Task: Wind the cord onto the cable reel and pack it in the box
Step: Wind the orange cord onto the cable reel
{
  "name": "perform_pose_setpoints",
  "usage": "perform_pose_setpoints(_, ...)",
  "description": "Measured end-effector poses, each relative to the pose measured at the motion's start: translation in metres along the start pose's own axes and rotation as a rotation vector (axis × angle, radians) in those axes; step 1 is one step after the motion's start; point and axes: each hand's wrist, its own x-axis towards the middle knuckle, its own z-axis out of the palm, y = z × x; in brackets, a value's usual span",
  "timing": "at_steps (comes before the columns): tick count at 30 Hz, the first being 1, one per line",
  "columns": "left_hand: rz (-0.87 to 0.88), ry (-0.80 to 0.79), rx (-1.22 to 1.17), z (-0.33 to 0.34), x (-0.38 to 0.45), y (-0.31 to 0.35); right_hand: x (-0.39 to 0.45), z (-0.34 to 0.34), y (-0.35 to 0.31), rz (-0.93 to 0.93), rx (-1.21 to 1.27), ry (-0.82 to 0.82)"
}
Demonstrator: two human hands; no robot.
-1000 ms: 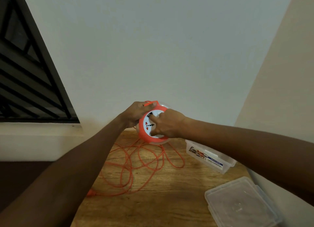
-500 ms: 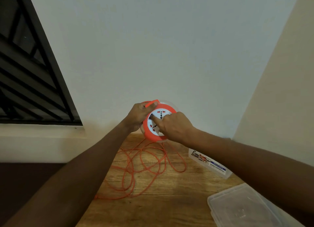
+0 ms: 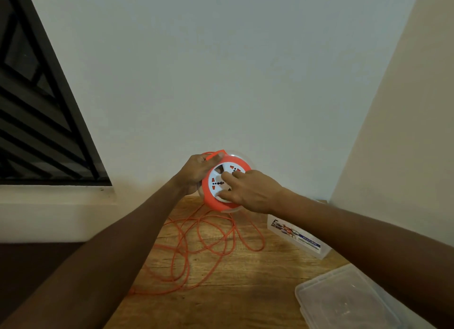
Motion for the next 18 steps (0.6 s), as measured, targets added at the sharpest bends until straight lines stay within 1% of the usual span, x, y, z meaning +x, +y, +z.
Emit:
perform_pose_setpoints(1,-0.006,-0.011,0.005,-0.001,0.000,0.000,0.000,0.001,0.002,-0.073,-0.008,0.000)
perform_pose_setpoints(3,-0.015,-0.035,0.016,-0.002,0.001,-0.002,0.001,0.000,0.008,-0.147,-0.034,-0.038)
perform_pose_setpoints(6,-0.034,-0.049,0.036,-0.002,0.002,-0.003,0.005,-0.013,0.011,-0.133,-0.069,-0.153)
perform_pose_setpoints(9,-0.028,-0.055,0.035,-0.001,0.001,0.002,0.009,-0.020,0.007,-0.097,-0.115,-0.206)
perform_pose_setpoints(14,-0.022,-0.063,0.032,0.000,-0.001,0.006,0.019,-0.024,-0.002,-0.100,-0.198,-0.226)
perform_pose_setpoints(16,-0.007,-0.045,0.000,-0.001,-0.001,0.003,0.019,-0.025,-0.005,0.038,-0.204,-0.136)
perform_pose_setpoints(17,-0.001,-0.029,-0.018,0.000,-0.001,0.003,0.019,-0.026,-0.007,0.151,-0.159,-0.090)
perform_pose_setpoints(18,0.004,-0.010,-0.037,0.000,-0.001,0.002,0.021,-0.024,-0.010,0.263,-0.080,-0.088)
